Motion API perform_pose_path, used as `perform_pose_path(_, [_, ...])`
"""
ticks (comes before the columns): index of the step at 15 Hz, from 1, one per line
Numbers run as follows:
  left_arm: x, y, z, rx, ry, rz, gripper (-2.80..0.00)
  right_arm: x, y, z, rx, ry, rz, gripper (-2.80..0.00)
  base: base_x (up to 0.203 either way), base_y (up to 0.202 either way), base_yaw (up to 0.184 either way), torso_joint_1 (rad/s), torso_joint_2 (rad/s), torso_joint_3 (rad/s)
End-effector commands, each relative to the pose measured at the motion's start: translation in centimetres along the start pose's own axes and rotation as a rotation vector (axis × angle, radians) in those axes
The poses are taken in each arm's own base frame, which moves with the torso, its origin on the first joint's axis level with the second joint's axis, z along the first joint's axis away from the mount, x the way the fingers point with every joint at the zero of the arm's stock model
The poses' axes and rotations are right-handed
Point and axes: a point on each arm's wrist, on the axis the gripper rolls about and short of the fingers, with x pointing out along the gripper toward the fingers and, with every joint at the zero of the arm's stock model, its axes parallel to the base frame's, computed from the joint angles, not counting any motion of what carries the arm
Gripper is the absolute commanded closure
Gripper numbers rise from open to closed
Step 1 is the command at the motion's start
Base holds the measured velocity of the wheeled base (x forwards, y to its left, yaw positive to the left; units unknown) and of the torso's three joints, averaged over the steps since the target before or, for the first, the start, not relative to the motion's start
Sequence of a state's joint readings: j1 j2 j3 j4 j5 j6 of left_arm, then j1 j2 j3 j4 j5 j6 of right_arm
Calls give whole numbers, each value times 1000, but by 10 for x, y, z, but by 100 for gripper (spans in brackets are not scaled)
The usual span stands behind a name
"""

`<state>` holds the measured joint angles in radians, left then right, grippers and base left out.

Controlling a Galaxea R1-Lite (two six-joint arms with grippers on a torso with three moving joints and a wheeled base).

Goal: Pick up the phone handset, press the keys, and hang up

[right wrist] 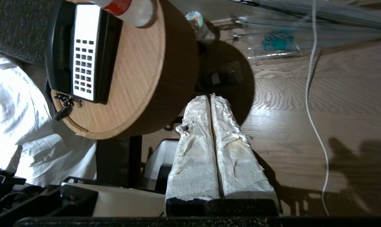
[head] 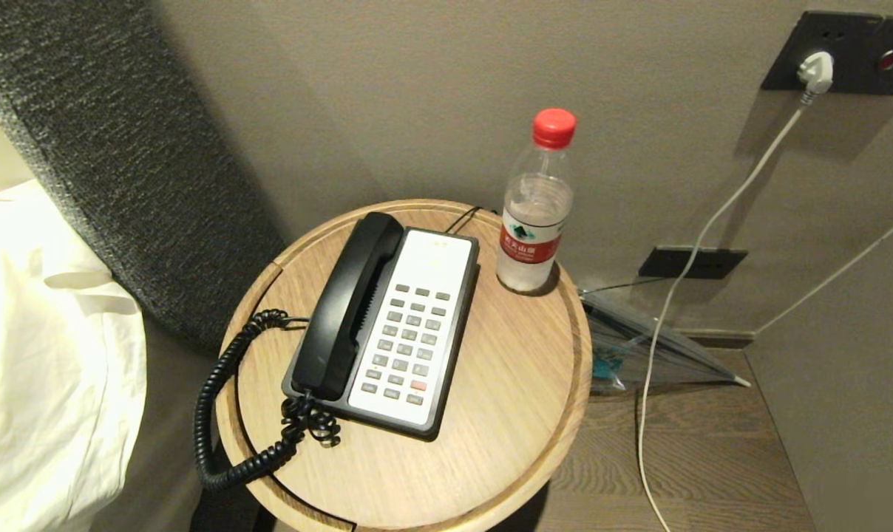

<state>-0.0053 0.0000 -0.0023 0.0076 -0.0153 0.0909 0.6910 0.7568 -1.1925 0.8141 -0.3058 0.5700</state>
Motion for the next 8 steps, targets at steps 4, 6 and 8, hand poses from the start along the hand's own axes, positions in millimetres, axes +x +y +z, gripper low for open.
perform_pose_path(4, [0, 0, 0, 6, -3, 3, 0, -24, -19, -17, 26, -45, 23, 0, 0, 0, 0, 0, 0, 0])
perform_pose_path(6, [0, 0, 0, 6, -1, 4, 0, -27, -26, -25, 28, -47, 28, 0, 0, 0, 0, 0, 0, 0])
perform_pose_path(8, [0, 0, 0, 6, -2, 2, 0, -36, -37, -38, 30, -53, 32, 0, 0, 0, 0, 0, 0, 0])
